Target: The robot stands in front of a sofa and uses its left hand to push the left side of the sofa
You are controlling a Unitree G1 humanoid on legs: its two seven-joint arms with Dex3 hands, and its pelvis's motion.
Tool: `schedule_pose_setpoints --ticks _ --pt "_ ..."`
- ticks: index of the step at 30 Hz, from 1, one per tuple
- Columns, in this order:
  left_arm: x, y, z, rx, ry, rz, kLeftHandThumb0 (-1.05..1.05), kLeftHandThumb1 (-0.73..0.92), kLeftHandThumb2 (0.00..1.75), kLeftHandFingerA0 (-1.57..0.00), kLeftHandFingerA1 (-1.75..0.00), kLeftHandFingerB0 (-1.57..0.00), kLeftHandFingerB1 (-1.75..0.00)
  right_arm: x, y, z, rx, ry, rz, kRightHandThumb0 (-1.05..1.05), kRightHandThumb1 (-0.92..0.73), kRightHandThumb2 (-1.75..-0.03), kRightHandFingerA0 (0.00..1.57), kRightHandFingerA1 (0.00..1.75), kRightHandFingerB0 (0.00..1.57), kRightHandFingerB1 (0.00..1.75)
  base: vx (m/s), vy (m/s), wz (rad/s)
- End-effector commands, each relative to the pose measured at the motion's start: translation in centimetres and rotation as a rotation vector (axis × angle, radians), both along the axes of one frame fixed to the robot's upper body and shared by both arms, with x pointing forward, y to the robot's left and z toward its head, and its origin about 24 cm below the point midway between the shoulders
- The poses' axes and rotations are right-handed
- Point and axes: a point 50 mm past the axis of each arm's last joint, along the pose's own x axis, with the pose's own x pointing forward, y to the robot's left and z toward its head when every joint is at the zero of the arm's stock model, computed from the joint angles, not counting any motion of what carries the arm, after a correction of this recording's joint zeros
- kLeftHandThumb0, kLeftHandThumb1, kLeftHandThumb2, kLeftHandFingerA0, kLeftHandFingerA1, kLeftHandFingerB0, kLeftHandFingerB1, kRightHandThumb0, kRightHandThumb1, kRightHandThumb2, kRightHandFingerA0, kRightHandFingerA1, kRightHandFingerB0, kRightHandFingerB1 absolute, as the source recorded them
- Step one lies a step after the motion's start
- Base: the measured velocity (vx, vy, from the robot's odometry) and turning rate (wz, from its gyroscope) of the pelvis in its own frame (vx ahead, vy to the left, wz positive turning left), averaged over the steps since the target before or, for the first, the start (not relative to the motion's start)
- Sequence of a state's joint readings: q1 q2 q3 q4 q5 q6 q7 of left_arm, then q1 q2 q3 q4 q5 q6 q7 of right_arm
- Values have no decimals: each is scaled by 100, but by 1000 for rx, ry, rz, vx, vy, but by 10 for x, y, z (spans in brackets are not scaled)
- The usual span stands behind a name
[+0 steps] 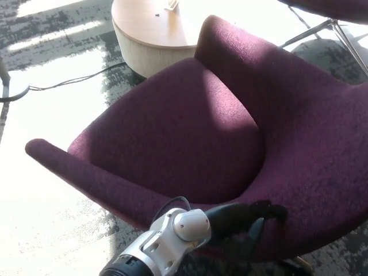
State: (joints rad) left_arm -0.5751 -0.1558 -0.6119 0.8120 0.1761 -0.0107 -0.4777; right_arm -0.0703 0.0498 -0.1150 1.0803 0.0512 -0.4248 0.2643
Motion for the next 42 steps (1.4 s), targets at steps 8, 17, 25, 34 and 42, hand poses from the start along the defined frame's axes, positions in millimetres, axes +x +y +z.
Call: schedule_pose_setpoints --ticks 8,17,25,34,42 --pt "-13 -12 -9 21 127 -90 -105 92 175 0 -61 0 -44 1 -1 2 4 -10 -2 -71 -85 -65 24 30 21 28 0 0 0" --pt "-13 -9 -9 17 125 -112 -105 92 175 0 -66 0 -47 1 1 1 6 -9 -1 -71 -85 -65 24 30 21 28 0 0 0" --pt "-11 17 -18 53 121 -42 -105 92 165 0 -55 0 -46 1 2 1 6 -6 4 -71 -85 -65 24 30 21 28 0 0 0" --pt "4 71 -23 95 149 52 -103 75 119 -3 -48 -12 -46 1 2 1 10 -6 0 -71 -85 -65 24 30 21 28 0 0 0" --pt "7 112 -24 109 149 97 -98 69 112 -7 -48 -8 -42 -8 5 -6 -85 32 58 -79 -67 -103 35 50 19 41 0 0 0"
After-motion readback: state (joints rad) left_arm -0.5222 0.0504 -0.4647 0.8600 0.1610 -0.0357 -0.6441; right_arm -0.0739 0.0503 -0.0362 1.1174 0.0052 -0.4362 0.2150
